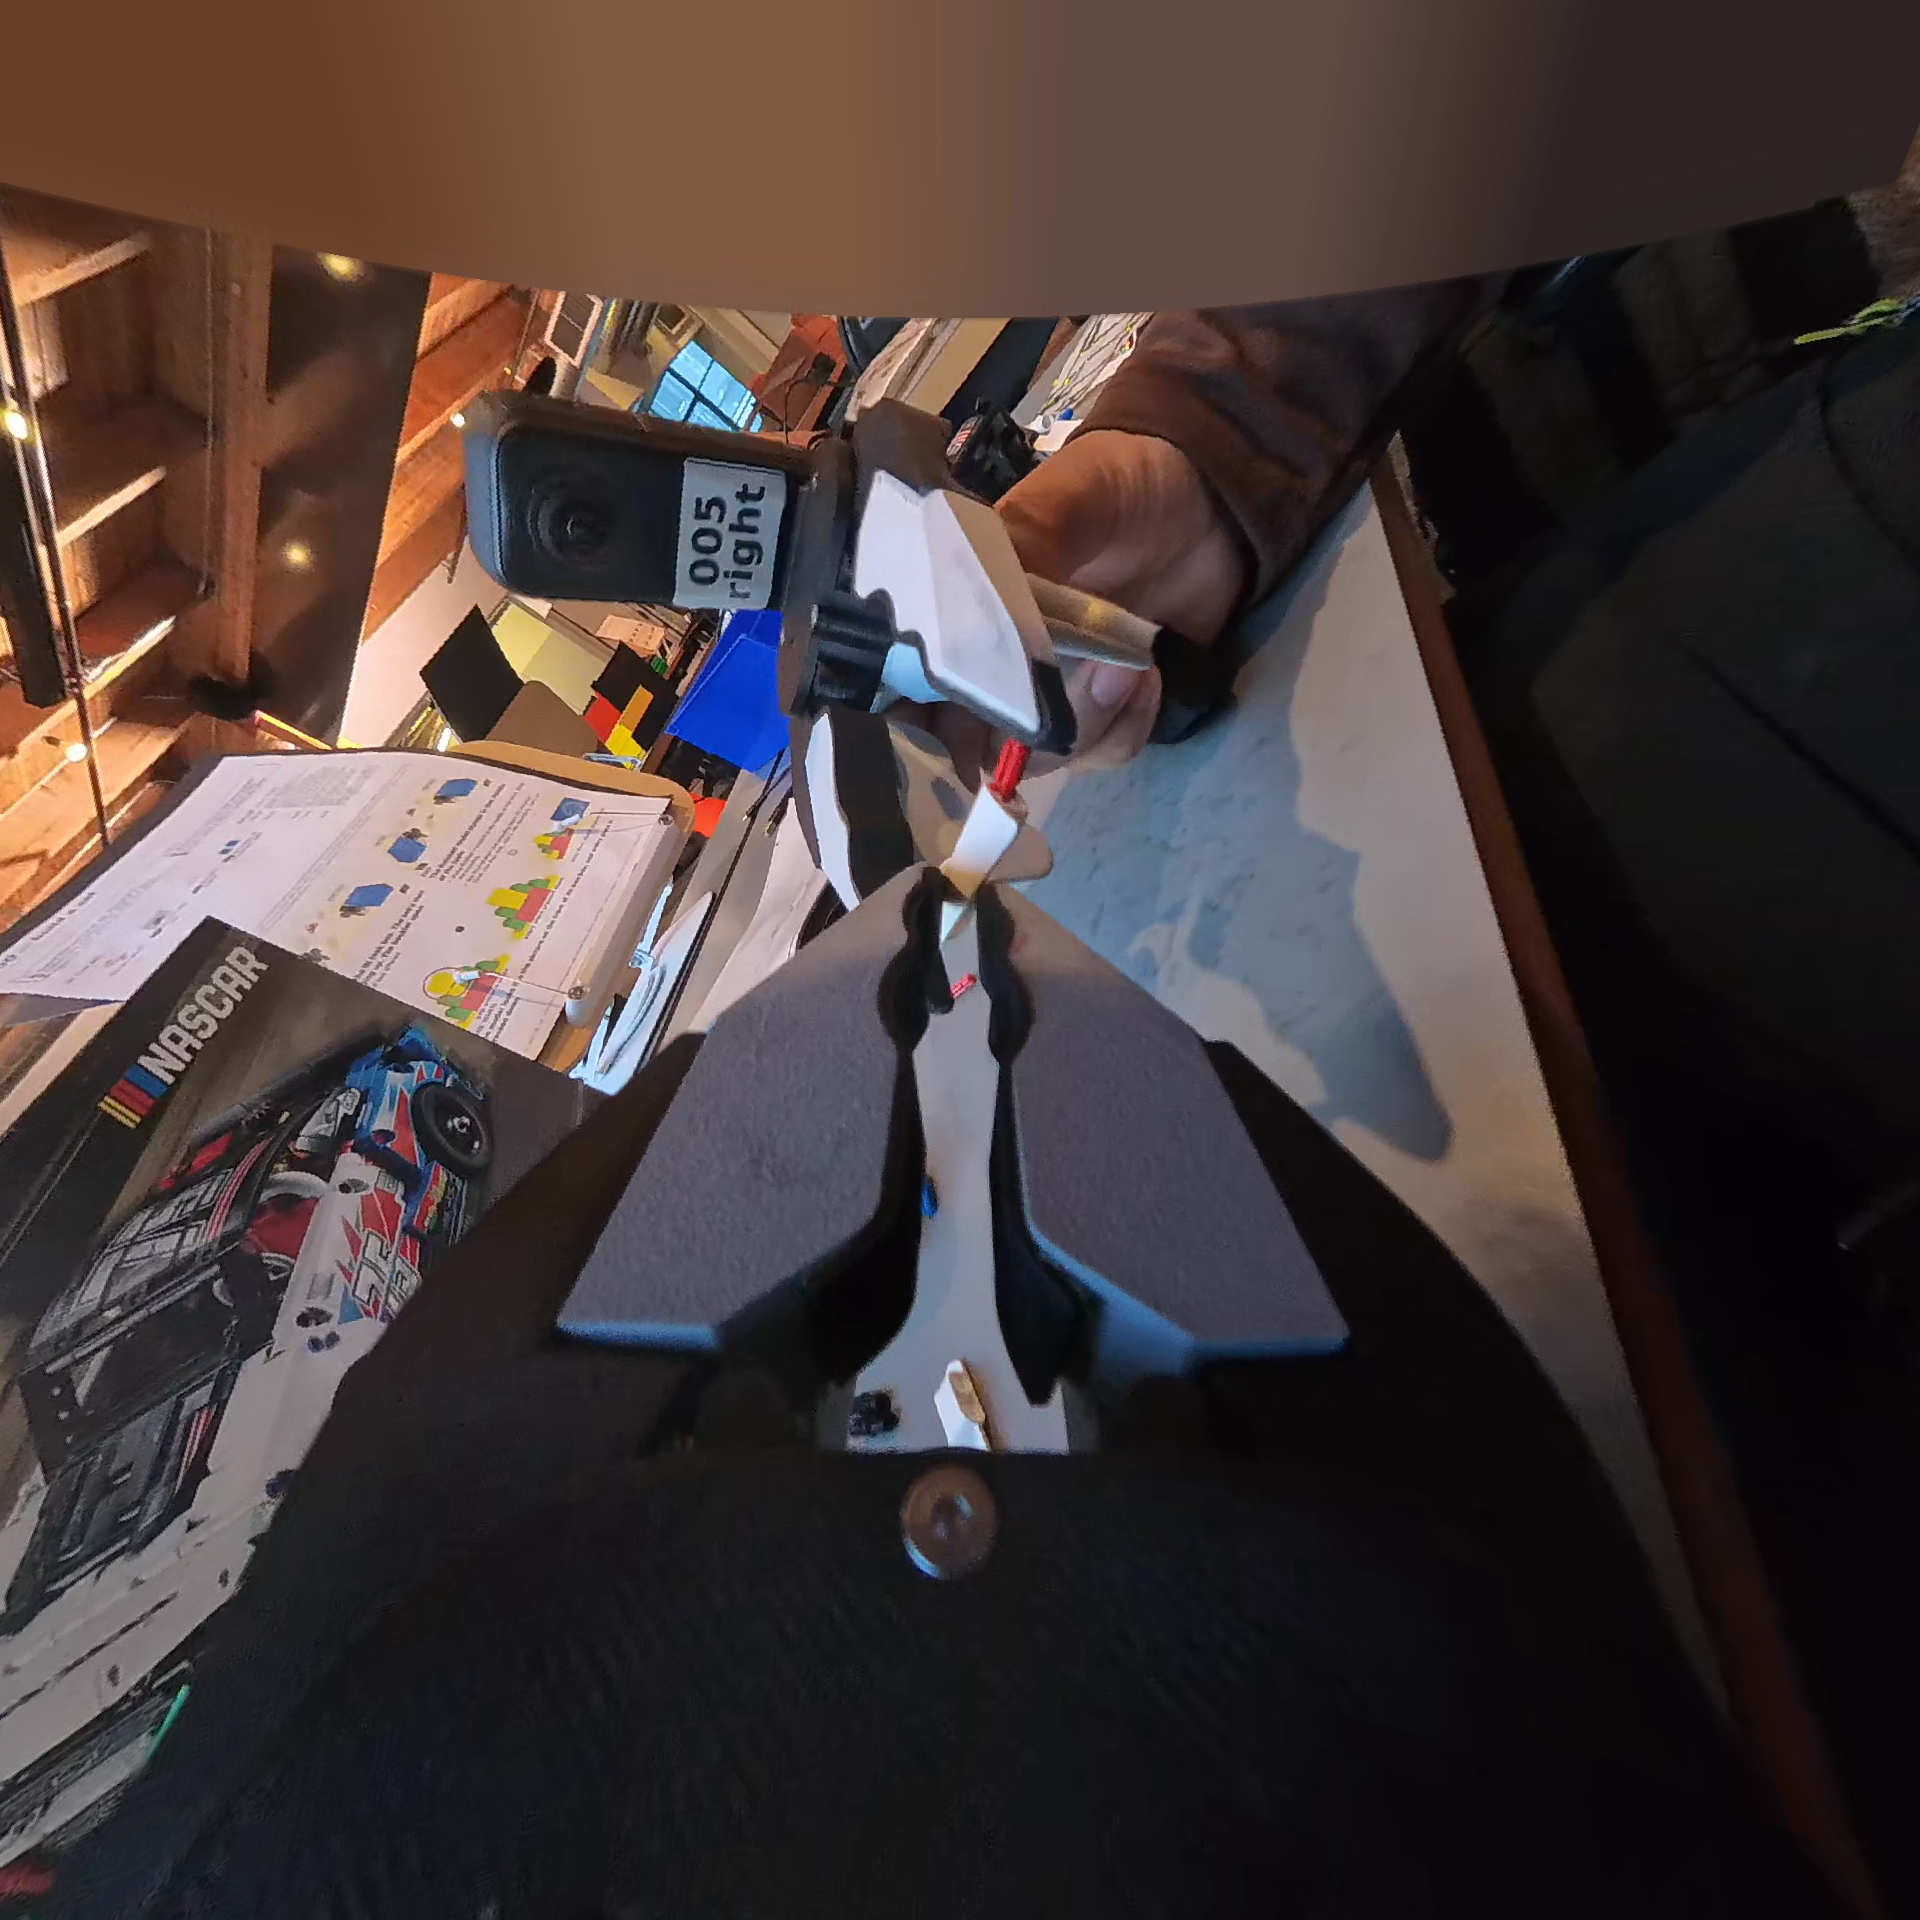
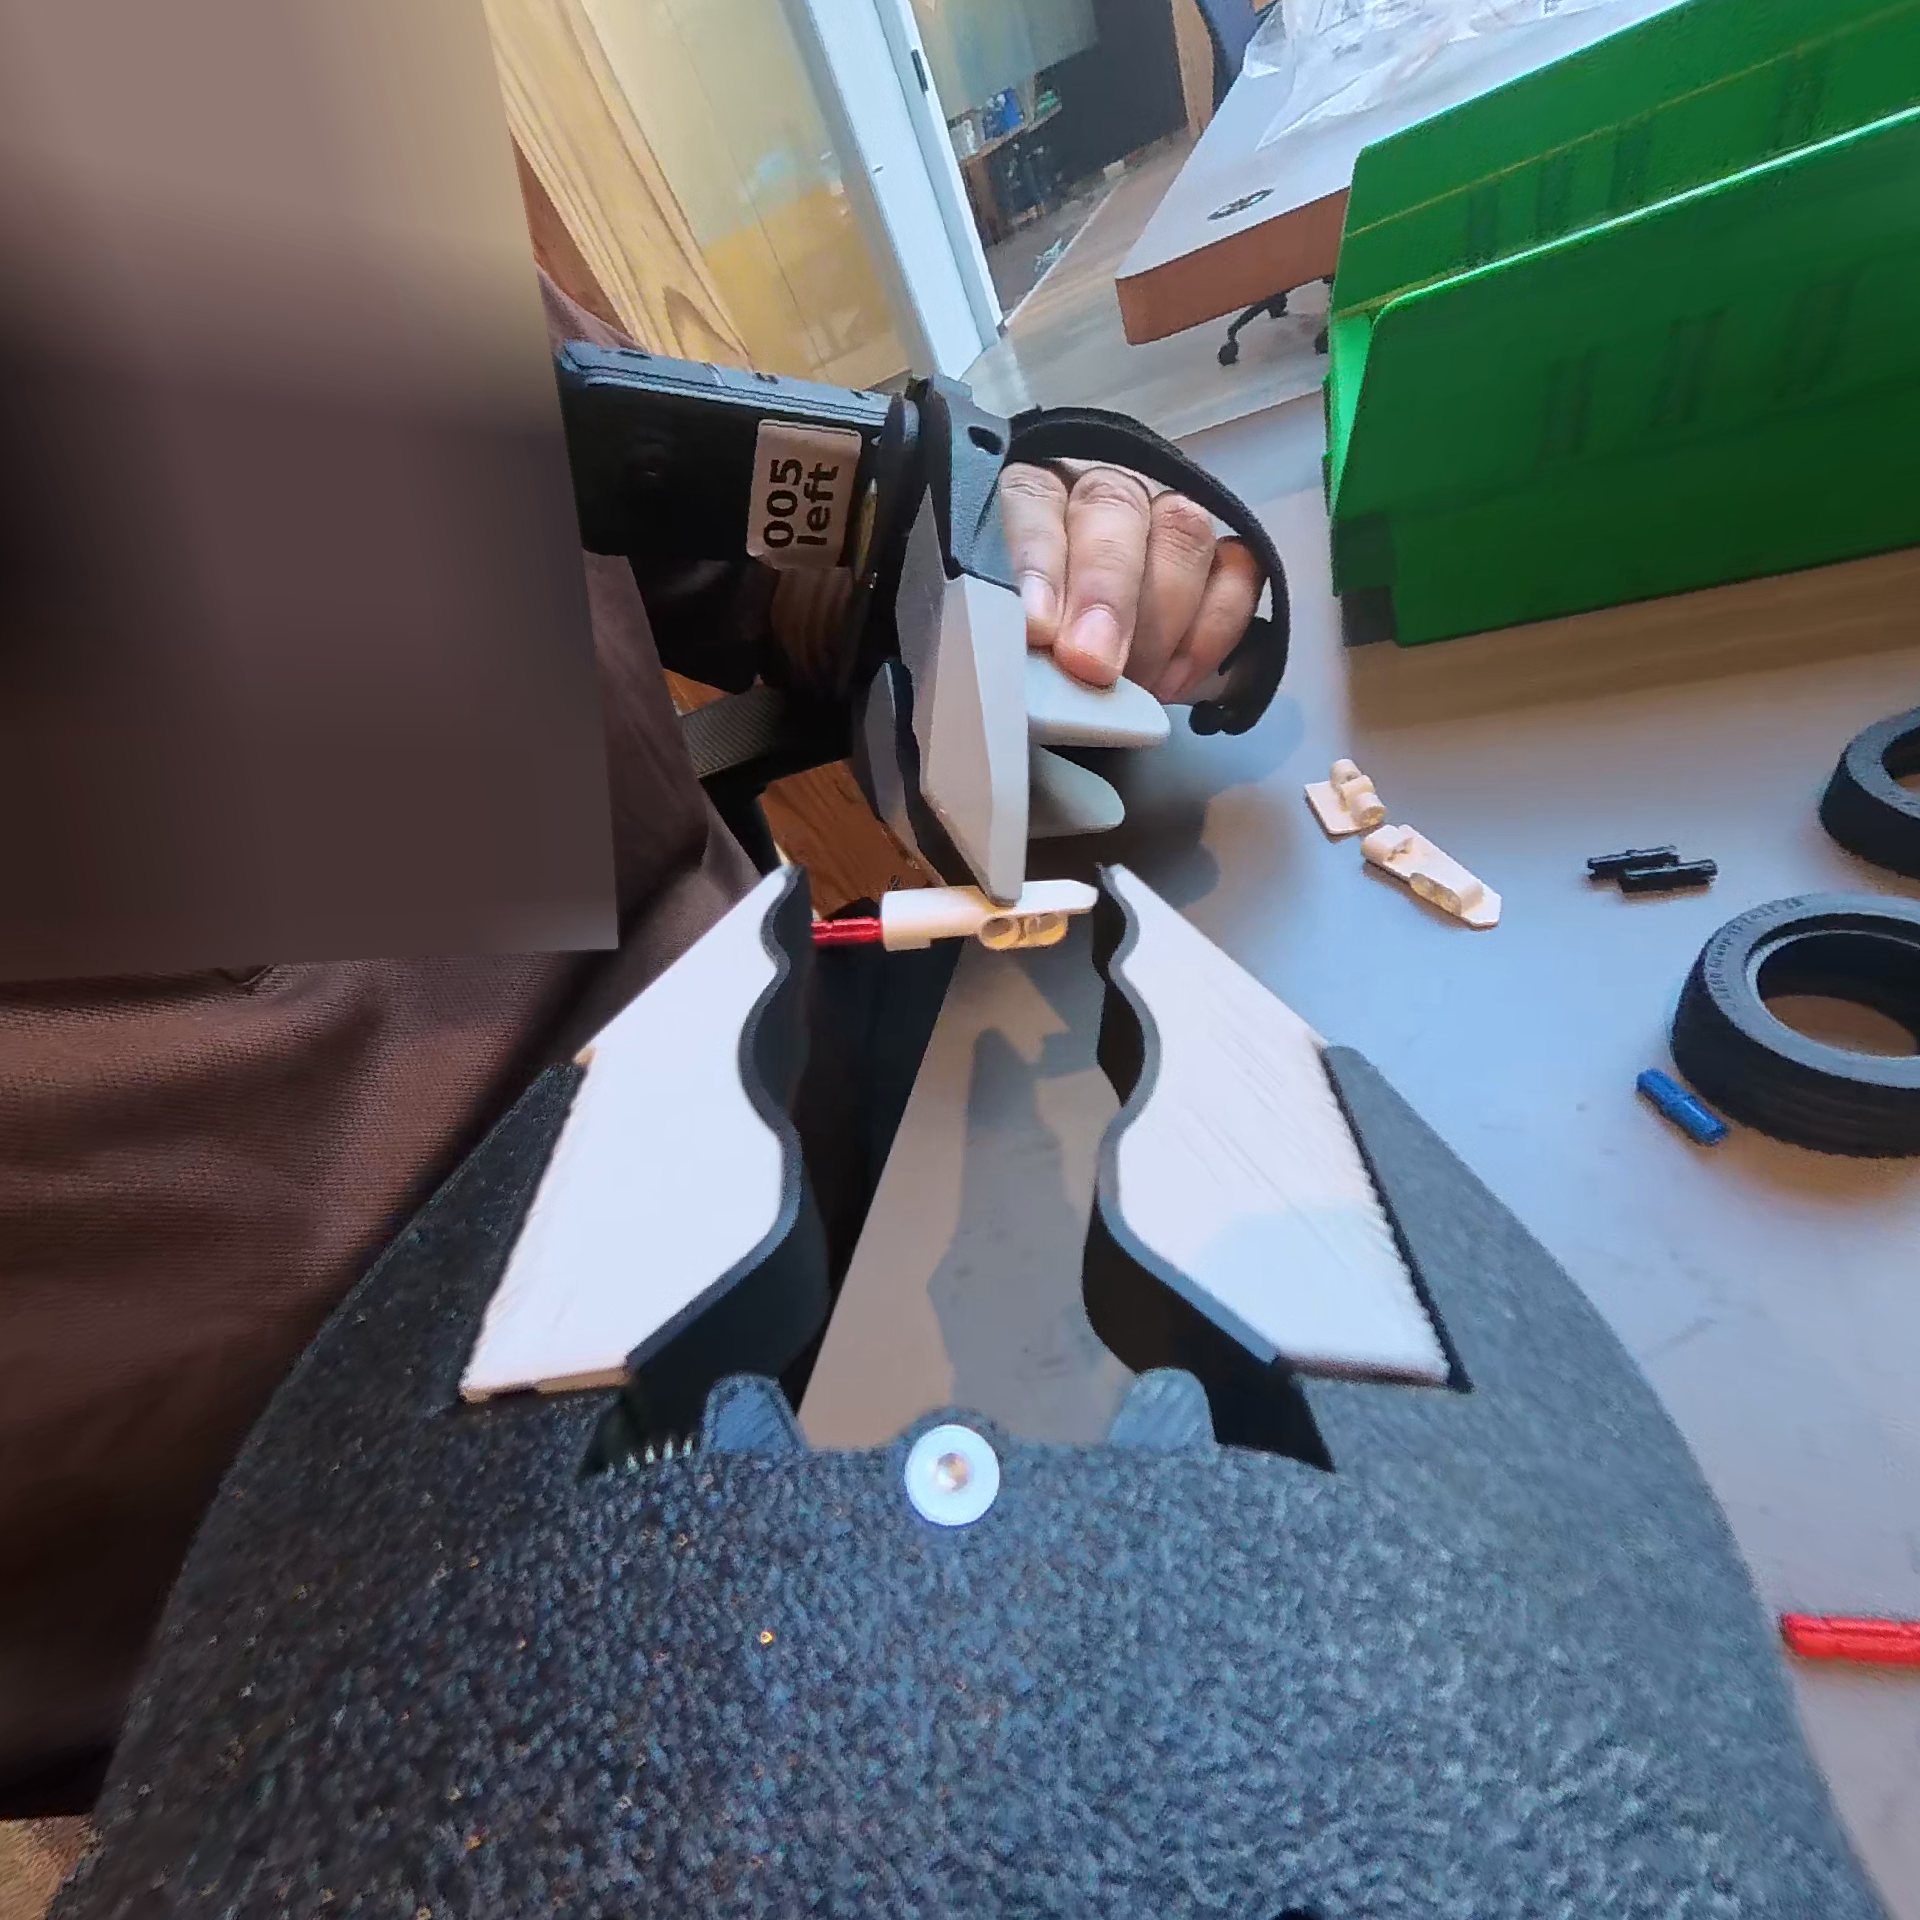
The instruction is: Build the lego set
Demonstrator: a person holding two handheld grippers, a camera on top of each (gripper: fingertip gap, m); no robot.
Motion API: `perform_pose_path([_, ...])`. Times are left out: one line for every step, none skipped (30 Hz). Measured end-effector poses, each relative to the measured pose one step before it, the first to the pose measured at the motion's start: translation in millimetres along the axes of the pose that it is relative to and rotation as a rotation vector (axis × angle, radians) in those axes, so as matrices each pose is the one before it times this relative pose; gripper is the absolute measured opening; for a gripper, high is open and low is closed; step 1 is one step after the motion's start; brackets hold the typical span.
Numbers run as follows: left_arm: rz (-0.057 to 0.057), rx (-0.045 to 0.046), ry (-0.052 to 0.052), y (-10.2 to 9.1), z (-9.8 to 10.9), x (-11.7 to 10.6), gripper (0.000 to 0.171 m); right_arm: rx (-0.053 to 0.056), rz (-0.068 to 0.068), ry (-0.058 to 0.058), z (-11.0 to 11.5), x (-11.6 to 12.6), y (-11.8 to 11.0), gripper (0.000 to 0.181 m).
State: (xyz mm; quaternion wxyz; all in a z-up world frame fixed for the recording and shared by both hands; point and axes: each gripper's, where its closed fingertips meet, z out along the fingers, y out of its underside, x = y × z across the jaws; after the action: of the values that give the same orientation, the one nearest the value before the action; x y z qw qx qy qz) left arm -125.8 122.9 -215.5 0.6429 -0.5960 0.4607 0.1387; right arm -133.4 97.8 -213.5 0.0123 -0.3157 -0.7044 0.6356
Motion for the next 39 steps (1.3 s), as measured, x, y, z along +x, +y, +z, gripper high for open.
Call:
perform_pose_path([-0.0054, -0.00461, 0.0015, 0.73, -0.06, -0.06, 0.003, -0.0011, -0.0032, 0.0086, 0.29, 0.83, 0.1, 0.054])
perform_pose_path([-0.0098, -0.01007, 0.0025, 1.62, 0.19, -0.11, 0.003, -0.0013, -0.0029, 0.0127, 0.32, 1.5, 0.17, 0.054])
perform_pose_path([-0.0114, -0.00797, 0.0029, 1.23, 0.18, -0.11, 0.002, -0.0022, -0.0052, 0.0142, 0.34, 1.62, 0.15, 0.054])
perform_pose_path([-0.0102, -0.00663, 0.0004, 1.14, 0.16, -0.5, 0.002, -0.0023, -0.0095, 0.0153, 0.25, 1.54, 0.06, 0.053])
perform_pose_path([-0.0107, -0.0094, 0.0007, 1.53, 0.05, -0.46, 0.002, -0.0034, -0.0125, 0.0187, 0.25, 1.8, 0.21, 0.053])
perform_pose_path([-0.0097, -0.01023, 0.0018, 1.57, 0.18, -0.23, 0.002, -0.0059, -0.013, 0.0197, 0.35, 1.93, 0.59, 0.053])
perform_pose_path([-0.0099, -0.00583, 0.0049, 0.93, 0.09, 0.32, 0.002, -0.0062, -0.007, 0.0113, 0.28, 1.17, 0.77, 0.053])
perform_pose_path([-0.0075, -0.00527, 0.0005, 0.77, 0.23, -0.29, 0.002, -0.0019, 0.0028, 0.0028, 0.01, 0.78, 0.35, 0.053])
perform_pose_path([-0.0036, -0.00316, -0.0024, 0.76, 0.08, -0.76, 0.002, 0.001, 0.0027, 0.0044, 0.04, 0.93, -0.2, 0.053])
perform_pose_path([-0.0084, 0.00438, 0.0041, -0.23, -0.15, 0.06, 0.002, 0.0008, 0.0001, 0.0016, 0.1, 0.3, -0.15, 0.053])
perform_pose_path([-0.009, 0.0036, 0.0022, 0.24, 0.35, -0.27, 0.002, 0.0022, 0.0101, -0.0082, -0.22, 0.11, -0.24, 0.053])
perform_pose_path([-0.0006, -0.01303, -0.0073, 3.24, 1.7, -1.23, 0.002, -0.0003, 0.027, -0.0088, -0.76, 2.15, 0.28, 0.054])
perform_pose_path([0.0084, -0.04004, -0.0061, 7.43, 3.28, -0.73, 0.003, -0.0165, 0.0361, 0.0041, -0.91, 5.81, 2.22, 0.055])
perform_pose_path([0.0042, -0.04172, 0.0055, 6.93, 2.54, 1.06, 0.003, -0.0277, 0.0333, 0.0128, -1.52, 6.9, 3.69, 0.054])
perform_pose_path([-0.0253, -0.0354, 0.021, 6.13, 2.47, 2.88, 0.004, -0.0204, 0.022, 0.0297, -3.8, 7.56, 3.1, 0.057])
perform_pose_path([-0.0419, -0.05102, 0.0415, 8.59, 3.29, 5.53, 0.003, -0.0211, 0.003, 0.0659, -6.32, 10.34, 4.06, 0.058])
perform_pose_path([-0.0255, -0.08179, 0.017, 11.1, 2.2, 2.07, 0.004, -0.0293, -0.0169, 0.0848, -7.36, 10.6, 6.16, 0.058])
perform_pose_path([0.0082, -0.06724, 0.0242, 7.25, 0.63, 2.72, 0.004, -0.0253, -0.0265, 0.0698, -6.75, 6.21, 6.48, 0.059])
perform_pose_path([0.016, -0.04923, 0.0394, 3.58, -0.44, 4.5, 0.004, -0.0148, -0.0252, 0.0411, -5.18, 0.01, 5.21, 0.059])
perform_pose_path([-0.0008, -0.04758, 0.0544, 2.31, -1.06, 5.89, 0.004, -0.0109, -0.0201, 0.0129, -2.77, -5.1, 3.92, 0.056])
perform_pose_path([-0.0282, -0.04614, 0.0671, 1.43, -1.26, 6.06, 0.004, -0.0195, -0.0153, 0.0046, -0.17, -6.49, 3.94, 0.055])
perform_pose_path([-0.0581, -0.0328, 0.1234, -0.28, -1.52, 11.98, 0.004, -0.0269, -0.0166, 0.0176, 1.42, -4.68, 4.19, 0.055])
perform_pose_path([-0.1007, -0.0266, 0.1069, -1.41, -1.73, 7.44, 0.004, -0.0234, -0.0221, 0.0235, 1.97, -4.04, 3.76, 0.053])
perform_pose_path([-0.117, -0.00858, 0.0874, -2.61, -1.21, 3.0, 0.004, -0.0149, -0.0238, 0.0198, 1.59, -4.63, 2.76, 0.047])
perform_pose_path([-0.1108, -0.00214, 0.1172, -1.9, 0.18, 7.03, 0.004, -0.008, -0.0227, 0.0167, 0.85, -4.63, 1.74, 0.041])
perform_pose_path([-0.0972, -0.01031, 0.0884, -0.23, 1.3, 2.5, 0.004, -0.0069, -0.0223, 0.0112, 0.39, -4.51, 1.44, 0.034])
perform_pose_path([-0.0782, -0.01336, 0.0628, 0.9, 2.04, -0.77, 0.003, -0.0156, -0.0201, 0.0145, 0.4, -2.6, 2.52, 0.029])
perform_pose_path([-0.0617, -0.02256, 0.0862, 2.42, 2.91, 4.08, 0.003, -0.0188, -0.013, 0.0339, 0.25, 1.84, 2.83, 0.027])
perform_pose_path([-0.0521, -0.02076, 0.085, 2.05, 3.64, 4.8, 0.004, -0.011, -0.0045, 0.0279, 0.29, 2.29, 1.46, 0.028])
perform_pose_path([-0.0517, 0.00089, 0.068, -1.96, 2.96, 2.62, 0.004, -0.0039, 0.0027, -0.0066, 0.84, -1.61, 0.02, 0.032])
perform_pose_path([-0.0509, 0.00635, 0.0639, -2.48, 2.68, 2.55, 0.004, 0.0018, 0.0042, -0.0094, 1.2, -1.52, -0.77, 0.033])
perform_pose_path([-0.0366, -0.00107, 0.0607, -1.55, 2.2, 2.06, 0.004, -0.0045, -0.0017, 0.0029, 1.59, 0.82, 0.72, 0.033])
perform_pose_path([-0.035, 0.00086, 0.0434, -2.3, 0.77, -0.12, 0.004, -0.022, -0.0049, -0.0007, 1.85, 0.35, 3.58, 0.033])
perform_pose_path([-0.042, 0.01163, 0.0309, -2.09, -0.29, -0.83, 0.004, -0.0249, -0.0031, -0.0005, 1.37, 0.29, 4.55, 0.033])
perform_pose_path([-0.0272, 0.01711, 0.0195, -1.23, -0.38, -0.37, 0.004, -0.0151, 0.0026, 0.0026, 0.45, 0.94, 3.81, 0.033])
perform_pose_path([-0.0088, 0.01777, 0.0075, -0.44, -0.34, -0.27, 0.004, -0.0098, 0.0111, -0.0038, -0.39, 0.88, 3.78, 0.033])
perform_pose_path([-0.0052, 0.02658, -0.0053, -1.03, -0.83, -1.05, 0.004, -0.0084, 0.0196, -0.0047, -1.06, 1.59, 3.82, 0.033])
perform_pose_path([-0.0087, 0.02915, -0.0085, -1.27, -1.64, -0.92, 0.005, -0.0042, 0.024, -0.0037, -1.18, 2.08, 2.99, 0.036])
perform_pose_path([-0.0077, 0.03201, -0.0045, -1.78, -2.2, 0.36, 0.01, 0.0006, 0.024, -0.0105, -1.07, 0.73, 1.6, 0.037])
